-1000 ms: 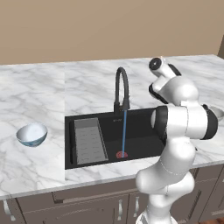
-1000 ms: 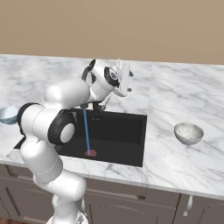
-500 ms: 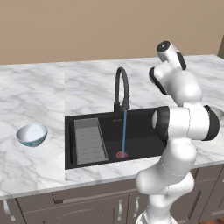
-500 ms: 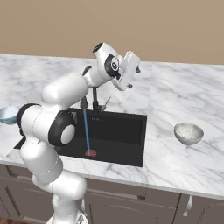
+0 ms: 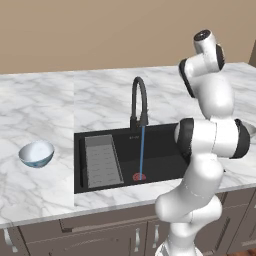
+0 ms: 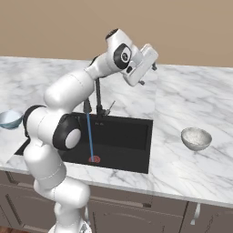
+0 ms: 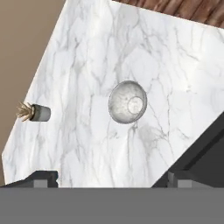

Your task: Rinse each bowl for a few seconds and place them down in the sink or on the counter.

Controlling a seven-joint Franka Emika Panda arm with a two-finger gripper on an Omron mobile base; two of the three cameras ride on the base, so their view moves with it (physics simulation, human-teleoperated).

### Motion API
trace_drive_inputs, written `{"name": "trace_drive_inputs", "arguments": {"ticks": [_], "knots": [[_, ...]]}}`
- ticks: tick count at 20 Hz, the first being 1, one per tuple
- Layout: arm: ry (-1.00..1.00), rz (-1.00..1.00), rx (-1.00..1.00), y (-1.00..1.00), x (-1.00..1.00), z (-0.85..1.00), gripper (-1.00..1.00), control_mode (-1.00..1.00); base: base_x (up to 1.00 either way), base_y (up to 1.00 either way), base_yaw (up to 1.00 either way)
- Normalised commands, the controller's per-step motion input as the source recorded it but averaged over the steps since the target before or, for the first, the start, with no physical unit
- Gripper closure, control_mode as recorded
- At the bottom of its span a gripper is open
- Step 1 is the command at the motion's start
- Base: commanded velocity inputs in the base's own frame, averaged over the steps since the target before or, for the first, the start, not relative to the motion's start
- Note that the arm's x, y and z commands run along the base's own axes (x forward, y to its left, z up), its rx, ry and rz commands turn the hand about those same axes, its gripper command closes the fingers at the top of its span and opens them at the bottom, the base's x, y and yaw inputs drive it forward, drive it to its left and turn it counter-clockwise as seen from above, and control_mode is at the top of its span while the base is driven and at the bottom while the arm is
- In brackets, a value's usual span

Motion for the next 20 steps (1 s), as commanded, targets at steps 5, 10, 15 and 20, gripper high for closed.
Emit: {"name": "trace_drive_inputs", "arguments": {"ticks": [5, 10, 15, 20], "knots": [[-0.06, -0.38, 0.05, 0.0, -0.01, -0.1, -1.0, -1.0, 0.0, 0.0, 0.0], [0.0, -0.38, 0.09, -0.01, -0.15, -0.27, -1.0, -1.0, 0.0, 0.0, 0.0], [0.0, -0.29, 0.12, -0.03, -0.24, -0.27, -1.0, -1.0, 0.0, 0.0, 0.0], [0.0, -0.18, 0.15, 0.02, -0.22, -0.25, -1.0, -1.0, 0.0, 0.0, 0.0]]}}
